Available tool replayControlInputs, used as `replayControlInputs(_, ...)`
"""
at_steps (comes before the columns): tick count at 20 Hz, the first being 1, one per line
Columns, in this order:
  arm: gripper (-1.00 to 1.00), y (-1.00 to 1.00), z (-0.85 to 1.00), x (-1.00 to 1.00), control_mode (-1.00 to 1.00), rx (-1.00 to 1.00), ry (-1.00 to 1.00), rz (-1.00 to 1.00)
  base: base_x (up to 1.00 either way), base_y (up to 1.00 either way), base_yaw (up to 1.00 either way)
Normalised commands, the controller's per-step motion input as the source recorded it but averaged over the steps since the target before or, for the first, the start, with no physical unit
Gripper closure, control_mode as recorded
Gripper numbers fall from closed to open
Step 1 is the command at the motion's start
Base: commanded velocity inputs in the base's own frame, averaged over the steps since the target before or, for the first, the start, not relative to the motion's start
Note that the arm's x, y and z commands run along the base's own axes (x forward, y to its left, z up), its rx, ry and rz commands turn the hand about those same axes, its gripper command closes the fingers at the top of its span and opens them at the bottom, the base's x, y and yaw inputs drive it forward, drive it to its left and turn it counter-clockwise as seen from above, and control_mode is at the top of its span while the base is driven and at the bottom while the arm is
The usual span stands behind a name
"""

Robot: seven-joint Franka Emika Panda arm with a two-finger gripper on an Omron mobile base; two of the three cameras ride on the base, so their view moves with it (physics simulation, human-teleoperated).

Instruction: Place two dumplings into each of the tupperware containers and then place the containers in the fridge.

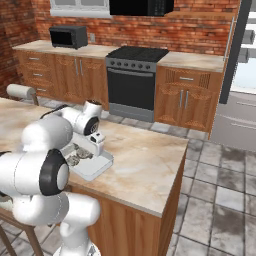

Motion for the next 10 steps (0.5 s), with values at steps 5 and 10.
replayControlInputs(5, 1.00, -0.18, -0.46, 0.39, -1.00, -0.14, 0.00, -0.07, 0.00, 0.00, 0.00)
replayControlInputs(10, 1.00, 0.00, -0.66, 0.23, -1.00, -0.14, 0.00, -0.07, 0.00, 0.00, 0.00)
